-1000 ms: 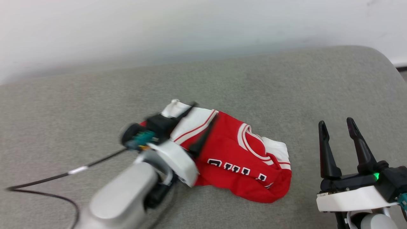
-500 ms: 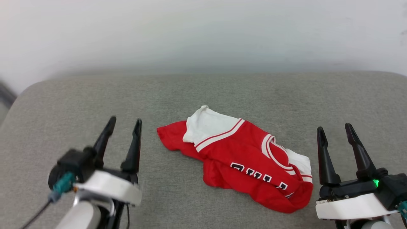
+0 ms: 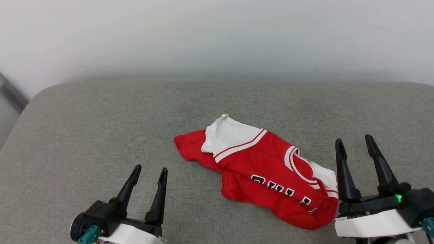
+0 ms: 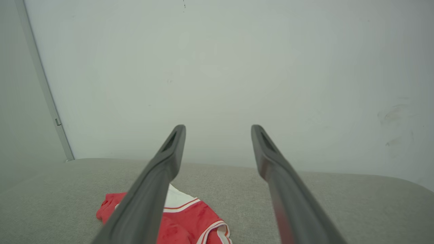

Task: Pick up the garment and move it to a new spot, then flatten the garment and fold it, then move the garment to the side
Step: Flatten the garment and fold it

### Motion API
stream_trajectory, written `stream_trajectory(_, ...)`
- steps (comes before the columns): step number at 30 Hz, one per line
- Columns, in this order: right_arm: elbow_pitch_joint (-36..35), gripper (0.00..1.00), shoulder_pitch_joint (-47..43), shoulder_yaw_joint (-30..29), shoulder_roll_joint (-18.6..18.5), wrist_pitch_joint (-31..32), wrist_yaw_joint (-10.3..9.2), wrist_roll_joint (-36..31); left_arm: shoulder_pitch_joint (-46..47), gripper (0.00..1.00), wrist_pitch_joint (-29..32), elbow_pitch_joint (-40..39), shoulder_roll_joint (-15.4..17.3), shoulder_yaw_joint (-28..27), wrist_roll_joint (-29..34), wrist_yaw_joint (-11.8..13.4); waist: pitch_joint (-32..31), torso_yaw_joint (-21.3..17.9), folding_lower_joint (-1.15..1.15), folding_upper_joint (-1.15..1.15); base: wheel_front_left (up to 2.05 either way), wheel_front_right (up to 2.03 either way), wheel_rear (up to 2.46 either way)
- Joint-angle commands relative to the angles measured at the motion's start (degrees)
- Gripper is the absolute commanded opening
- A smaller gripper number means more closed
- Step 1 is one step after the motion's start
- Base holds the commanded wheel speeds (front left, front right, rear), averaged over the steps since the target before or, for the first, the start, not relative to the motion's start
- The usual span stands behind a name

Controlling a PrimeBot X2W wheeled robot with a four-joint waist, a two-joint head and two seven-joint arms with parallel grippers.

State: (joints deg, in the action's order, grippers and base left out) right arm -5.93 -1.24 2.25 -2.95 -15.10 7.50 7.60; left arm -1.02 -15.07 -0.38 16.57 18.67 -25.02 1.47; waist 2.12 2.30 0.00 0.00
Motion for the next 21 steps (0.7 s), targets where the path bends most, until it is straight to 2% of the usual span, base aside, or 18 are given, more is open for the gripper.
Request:
stream_trajectory(1,0.02,1.0,-0.32,0.17,0.13,-0.1,-0.02,0.0,-0.5,1.0,-0.14,0.36,-0.33,-0.58,0.47,-0.65,0.07,-0.14,0.0,0.0,0.0,0.0,0.0)
stream_trajectory(7,-0.32,1.0,0.38,0.42,0.12,-0.1,-0.02,-0.21,0.69,1.0,-0.15,2.16,-0.4,-2.04,1.03,-4.07,1.3,-1.62,0.0,0.0,0.0,0.0,0.0)
stream_trajectory(11,-0.7,1.0,1.27,0.52,0.13,-0.1,-0.02,-0.51,4.7,1.0,2.0,2.67,1.61,-0.89,1.92,-5.8,3.5,-2.82,0.0,0.0,0.0,0.0,0.0)
stream_trajectory(16,-1.68,1.0,2.99,0.41,0.12,-0.1,-0.02,-1.09,14.96,1.0,13.06,3.64,6.68,2.03,0.83,-8.08,8.48,-4.03,0.0,0.0,0.0,0.0,0.0)
stream_trajectory(19,-2.03,1.0,3.96,0.28,0.13,-0.1,-0.02,-0.97,21.81,1.0,22.52,4.75,8.09,3.53,-4.97,-8.79,10.91,-4.59,0.0,0.0,0.0,0.0,0.0)
stream_trajectory(21,-1.82,1.0,4.41,1.01,0.14,-0.1,-0.02,-0.43,26.38,1.0,29.52,5.57,10.34,4.79,-8.99,-8.85,12.21,-5.14,0.0,0.0,0.0,0.0,0.0)
